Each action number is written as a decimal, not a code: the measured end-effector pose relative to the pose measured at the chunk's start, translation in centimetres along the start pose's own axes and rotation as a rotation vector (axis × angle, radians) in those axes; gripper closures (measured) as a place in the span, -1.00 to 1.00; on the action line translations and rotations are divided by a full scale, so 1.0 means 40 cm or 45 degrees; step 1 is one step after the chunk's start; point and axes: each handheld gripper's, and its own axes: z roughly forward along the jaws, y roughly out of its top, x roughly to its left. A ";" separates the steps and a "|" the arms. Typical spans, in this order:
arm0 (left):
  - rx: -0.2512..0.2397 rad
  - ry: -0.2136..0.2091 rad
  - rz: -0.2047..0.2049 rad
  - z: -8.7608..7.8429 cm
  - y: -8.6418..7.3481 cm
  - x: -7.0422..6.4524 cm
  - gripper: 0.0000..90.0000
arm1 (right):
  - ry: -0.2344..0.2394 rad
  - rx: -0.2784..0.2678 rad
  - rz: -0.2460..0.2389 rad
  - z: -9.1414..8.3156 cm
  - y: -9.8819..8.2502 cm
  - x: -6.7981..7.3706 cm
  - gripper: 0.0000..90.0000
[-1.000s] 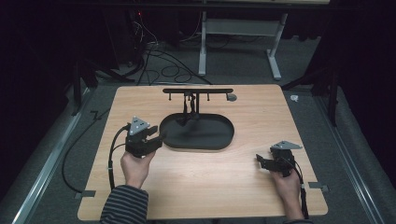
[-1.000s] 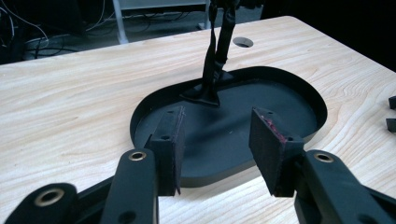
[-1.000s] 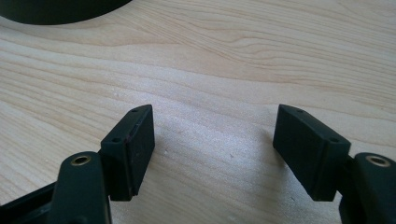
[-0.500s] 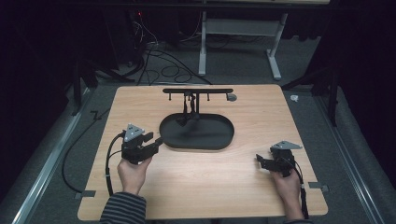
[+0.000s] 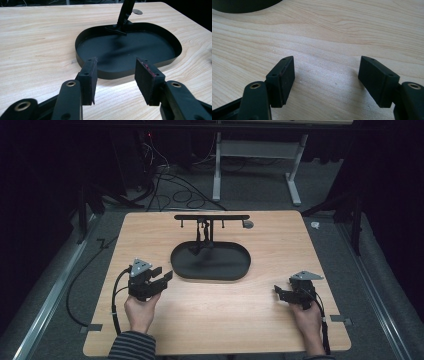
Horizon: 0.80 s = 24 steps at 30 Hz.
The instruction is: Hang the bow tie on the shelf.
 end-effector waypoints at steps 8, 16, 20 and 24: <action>0.016 0.008 -0.024 0.001 -0.017 0.009 0.18 | 0.000 0.000 0.000 0.000 0.000 0.000 -0.31; 0.044 0.011 -0.060 0.011 -0.047 0.019 0.18 | 0.001 0.000 0.001 0.000 0.000 0.000 -0.31; 0.050 0.003 -0.067 0.014 -0.055 0.016 0.18 | 0.000 0.000 0.000 0.000 0.000 0.000 -0.31; 0.058 0.002 -0.083 0.018 -0.062 0.018 0.18 | 0.000 0.000 0.000 0.000 0.000 0.000 -0.31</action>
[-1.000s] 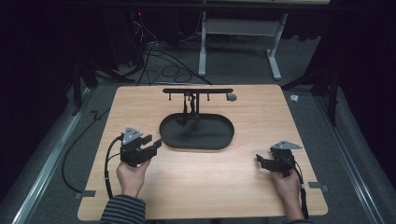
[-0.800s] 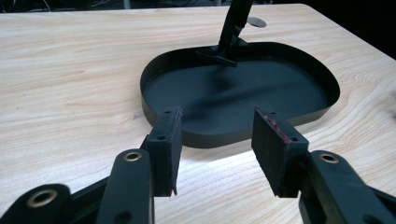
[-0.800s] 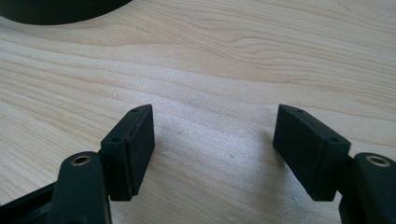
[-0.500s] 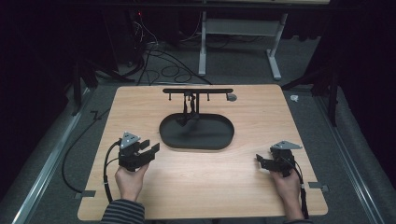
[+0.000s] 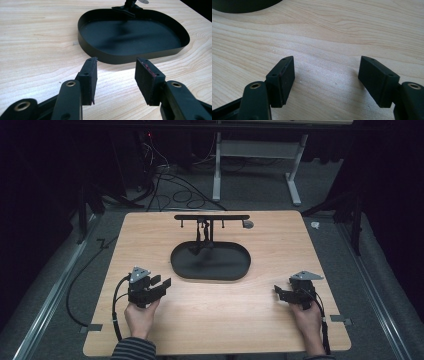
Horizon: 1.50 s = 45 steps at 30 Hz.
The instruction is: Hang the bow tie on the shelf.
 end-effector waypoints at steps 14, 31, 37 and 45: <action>0.048 0.003 -0.026 0.031 -0.032 0.011 0.17 | 0.000 0.000 0.000 0.000 0.000 0.000 -0.31; 0.115 0.058 -0.010 0.078 -0.064 0.013 0.16 | 0.000 0.000 0.000 0.000 0.000 0.000 -0.32; 0.131 0.093 0.025 0.095 -0.070 0.012 0.16 | 0.000 0.001 0.000 0.000 0.000 0.000 -0.31; 0.162 0.137 0.068 0.118 -0.078 0.011 0.15 | 0.000 0.000 0.000 0.000 0.000 0.000 -0.31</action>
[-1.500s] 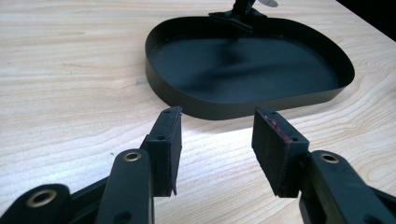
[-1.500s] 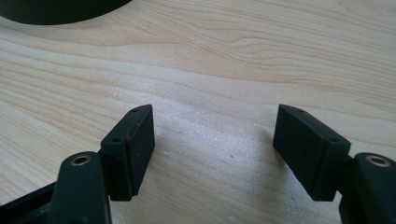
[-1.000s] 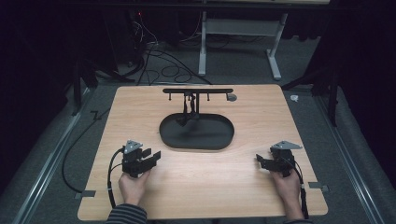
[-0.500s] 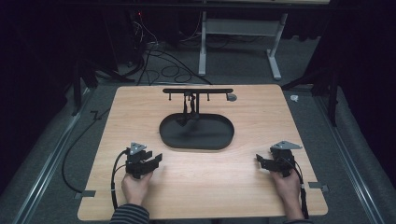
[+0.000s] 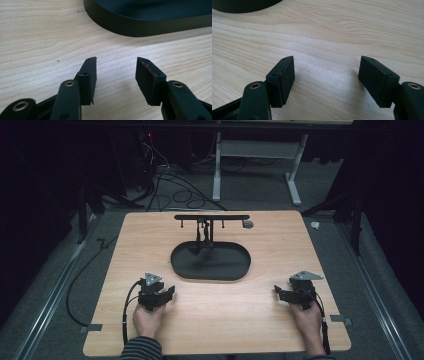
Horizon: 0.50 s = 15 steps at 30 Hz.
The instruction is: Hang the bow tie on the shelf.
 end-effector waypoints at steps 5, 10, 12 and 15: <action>0.013 0.028 0.032 0.014 -0.004 0.000 0.14 | 0.000 0.000 0.000 0.000 0.000 0.000 -0.32; -0.004 0.061 0.086 0.021 -0.007 -0.007 0.10 | 0.001 0.000 0.000 0.000 0.000 0.000 -0.32; -0.037 0.070 0.105 0.024 -0.015 -0.011 0.07 | 0.000 0.000 -0.001 0.000 0.000 0.000 -0.32; -0.038 0.071 0.101 0.024 -0.015 -0.011 0.05 | 0.000 0.003 -0.001 0.000 0.000 0.000 -0.32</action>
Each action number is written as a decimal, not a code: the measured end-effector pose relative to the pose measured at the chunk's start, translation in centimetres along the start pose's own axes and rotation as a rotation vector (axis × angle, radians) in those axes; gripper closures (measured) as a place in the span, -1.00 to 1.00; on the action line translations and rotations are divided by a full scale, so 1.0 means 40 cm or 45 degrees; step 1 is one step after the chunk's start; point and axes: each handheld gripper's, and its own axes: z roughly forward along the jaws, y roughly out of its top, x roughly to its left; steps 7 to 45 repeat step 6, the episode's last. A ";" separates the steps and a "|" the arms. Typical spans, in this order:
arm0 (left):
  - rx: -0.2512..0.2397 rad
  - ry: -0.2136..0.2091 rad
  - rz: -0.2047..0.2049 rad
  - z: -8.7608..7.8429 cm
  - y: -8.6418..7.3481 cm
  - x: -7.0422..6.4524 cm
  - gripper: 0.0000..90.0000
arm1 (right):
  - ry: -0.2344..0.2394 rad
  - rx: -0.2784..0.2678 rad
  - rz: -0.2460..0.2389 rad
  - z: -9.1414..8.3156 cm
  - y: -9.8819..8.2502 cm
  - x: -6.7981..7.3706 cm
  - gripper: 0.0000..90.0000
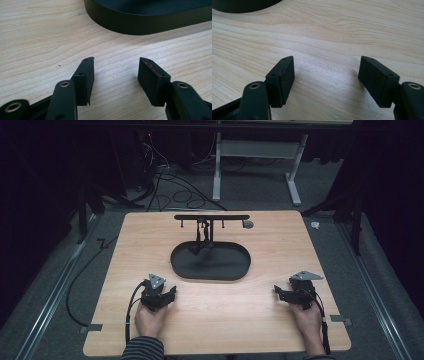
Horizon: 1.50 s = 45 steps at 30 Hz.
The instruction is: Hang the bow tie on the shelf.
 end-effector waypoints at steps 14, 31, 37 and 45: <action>0.008 -0.010 0.009 0.000 0.000 -0.001 -0.05 | -0.001 -0.002 -0.002 0.000 0.000 0.000 -0.32; 0.008 -0.010 0.009 0.000 0.000 -0.001 -0.05 | -0.001 -0.002 -0.002 0.000 0.000 0.000 -0.32; 0.008 -0.010 0.009 0.000 0.000 -0.001 -0.05 | -0.001 -0.002 -0.002 0.000 0.000 0.000 -0.32; 0.008 -0.010 0.009 0.000 0.000 -0.001 -0.05 | -0.001 -0.002 -0.002 0.000 0.000 0.000 -0.32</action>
